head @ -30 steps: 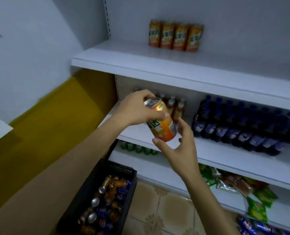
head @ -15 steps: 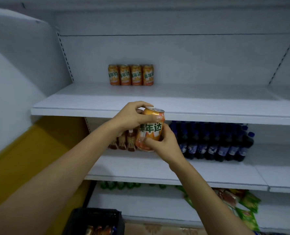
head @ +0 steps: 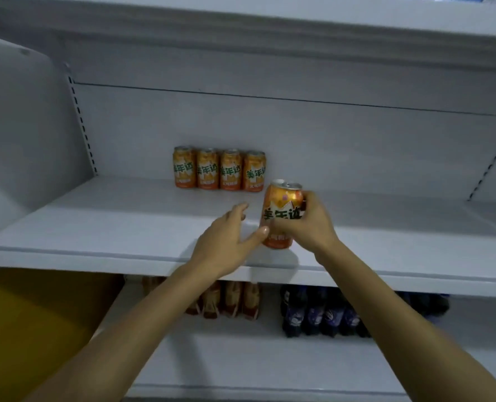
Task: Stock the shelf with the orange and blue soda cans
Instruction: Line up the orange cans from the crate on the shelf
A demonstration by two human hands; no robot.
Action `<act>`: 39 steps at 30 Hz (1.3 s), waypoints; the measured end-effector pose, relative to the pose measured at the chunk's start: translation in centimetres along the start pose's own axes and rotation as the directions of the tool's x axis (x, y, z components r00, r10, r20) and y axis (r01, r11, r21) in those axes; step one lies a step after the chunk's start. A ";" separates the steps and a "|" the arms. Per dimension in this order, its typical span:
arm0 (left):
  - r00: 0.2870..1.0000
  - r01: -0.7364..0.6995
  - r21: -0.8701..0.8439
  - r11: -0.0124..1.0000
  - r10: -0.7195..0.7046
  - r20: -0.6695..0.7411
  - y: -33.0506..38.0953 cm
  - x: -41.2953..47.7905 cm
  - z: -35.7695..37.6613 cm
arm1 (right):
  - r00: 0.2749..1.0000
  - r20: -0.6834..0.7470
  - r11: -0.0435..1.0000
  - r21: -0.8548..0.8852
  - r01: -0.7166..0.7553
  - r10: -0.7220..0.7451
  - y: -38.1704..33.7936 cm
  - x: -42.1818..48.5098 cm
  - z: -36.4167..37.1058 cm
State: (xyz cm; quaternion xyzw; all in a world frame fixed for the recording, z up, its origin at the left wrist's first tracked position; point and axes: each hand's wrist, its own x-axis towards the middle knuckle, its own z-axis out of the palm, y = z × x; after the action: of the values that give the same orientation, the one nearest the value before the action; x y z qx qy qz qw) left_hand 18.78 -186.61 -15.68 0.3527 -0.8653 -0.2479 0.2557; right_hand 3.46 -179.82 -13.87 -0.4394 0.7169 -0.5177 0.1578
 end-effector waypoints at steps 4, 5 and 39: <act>0.981 -0.140 0.421 0.896 0.067 0.183 -1.4 1.8 1.7 | 0.995 -0.092 0.993 -0.108 -0.051 0.041 1.2 7.5 0.1; 0.977 -0.150 0.431 0.890 0.068 0.201 -1.4 2.2 2.2 | 0.994 -0.094 0.989 -0.126 -0.075 0.064 1.7 9.1 0.3; 0.985 0.153 0.410 0.899 -0.173 0.013 -1.6 1.1 1.4 | 0.953 -0.277 0.989 0.037 0.140 -0.125 5.0 17.8 5.9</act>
State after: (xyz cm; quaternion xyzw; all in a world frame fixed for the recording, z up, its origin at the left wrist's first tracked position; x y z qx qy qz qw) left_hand 18.05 -188.08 -17.44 0.4631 -0.8714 -0.0910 0.1337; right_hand -4.93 -197.13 -16.68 -0.4059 0.6859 -0.6030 0.0344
